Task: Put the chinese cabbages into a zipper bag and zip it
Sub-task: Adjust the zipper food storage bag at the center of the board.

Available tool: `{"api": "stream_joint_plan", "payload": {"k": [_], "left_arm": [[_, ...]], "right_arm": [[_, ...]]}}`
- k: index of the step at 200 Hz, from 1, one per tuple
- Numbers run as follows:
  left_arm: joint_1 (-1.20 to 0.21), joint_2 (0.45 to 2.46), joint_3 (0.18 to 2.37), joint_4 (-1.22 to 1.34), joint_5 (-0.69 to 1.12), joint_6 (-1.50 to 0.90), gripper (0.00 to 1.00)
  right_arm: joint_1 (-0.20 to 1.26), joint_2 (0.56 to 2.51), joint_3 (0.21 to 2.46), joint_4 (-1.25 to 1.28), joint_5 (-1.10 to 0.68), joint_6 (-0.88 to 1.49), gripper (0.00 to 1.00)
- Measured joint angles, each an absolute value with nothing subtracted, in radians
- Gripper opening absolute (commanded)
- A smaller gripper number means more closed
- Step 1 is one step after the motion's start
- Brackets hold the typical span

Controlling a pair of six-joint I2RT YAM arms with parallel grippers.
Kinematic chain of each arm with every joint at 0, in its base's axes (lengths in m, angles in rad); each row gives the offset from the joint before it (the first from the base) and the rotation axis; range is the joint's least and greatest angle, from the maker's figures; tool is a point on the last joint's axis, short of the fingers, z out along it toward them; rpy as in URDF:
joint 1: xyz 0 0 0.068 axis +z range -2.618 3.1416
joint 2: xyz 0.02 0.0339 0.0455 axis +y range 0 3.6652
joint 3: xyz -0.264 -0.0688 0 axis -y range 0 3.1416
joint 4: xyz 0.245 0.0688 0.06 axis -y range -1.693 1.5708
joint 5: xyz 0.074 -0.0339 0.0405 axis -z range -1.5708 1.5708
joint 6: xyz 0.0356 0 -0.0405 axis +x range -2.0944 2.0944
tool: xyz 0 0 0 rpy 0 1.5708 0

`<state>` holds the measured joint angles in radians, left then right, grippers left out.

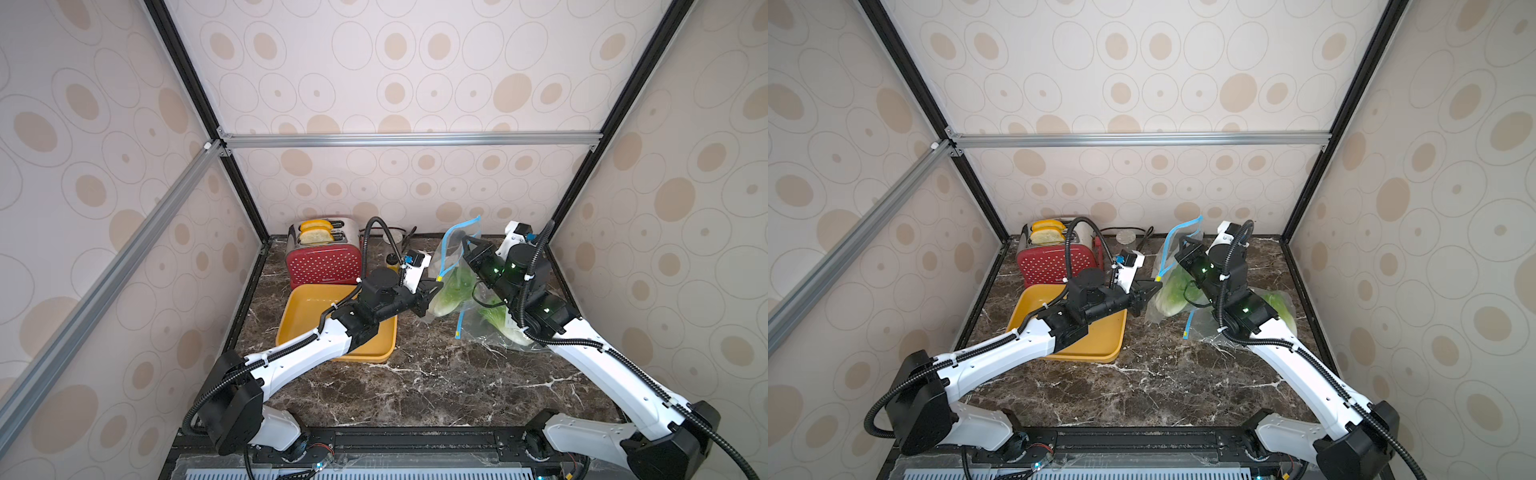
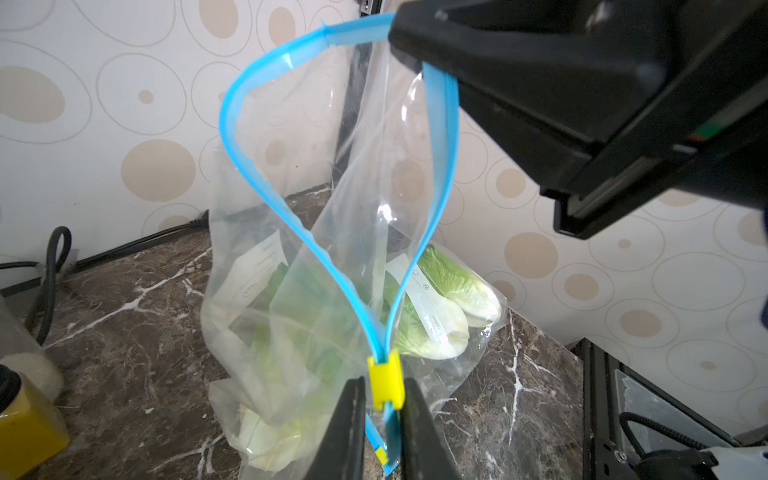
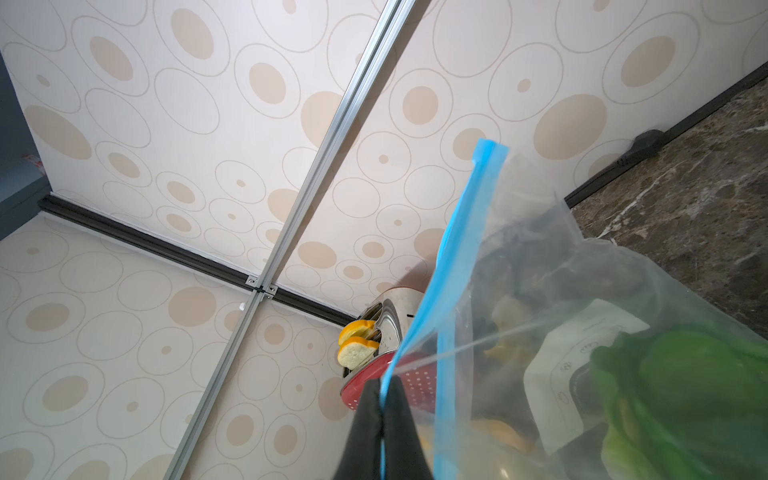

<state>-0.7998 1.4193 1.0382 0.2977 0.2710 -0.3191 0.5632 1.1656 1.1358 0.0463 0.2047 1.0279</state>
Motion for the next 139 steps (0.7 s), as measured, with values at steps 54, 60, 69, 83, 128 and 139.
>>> {"api": "stream_joint_plan", "payload": {"k": [54,60,69,83,128,139], "left_arm": [[-0.799,1.417,1.214,0.037,0.178,-0.243,0.0],[-0.799,1.417,1.256,-0.014,0.17,-0.222,0.0],[-0.798,1.418,1.323,-0.093,0.161,-0.191,0.0],[-0.799,1.418,1.412,-0.185,0.169,-0.139,0.0],[-0.799,1.399,1.465,-0.41,0.226,0.012,0.0],[-0.798,1.404,1.472,-0.482,0.22,0.049,0.0]], "right_arm": [[0.564,1.113,1.121,-0.009,0.233,0.96,0.0],[0.564,1.099,1.121,-0.028,0.239,0.949,0.02],[0.564,1.079,1.12,-0.053,0.246,0.931,0.05],[0.564,1.051,1.119,-0.082,0.249,0.903,0.12],[0.546,1.04,1.175,-0.271,0.171,0.76,0.37],[0.537,1.052,1.214,-0.331,0.121,0.705,0.42]]}}
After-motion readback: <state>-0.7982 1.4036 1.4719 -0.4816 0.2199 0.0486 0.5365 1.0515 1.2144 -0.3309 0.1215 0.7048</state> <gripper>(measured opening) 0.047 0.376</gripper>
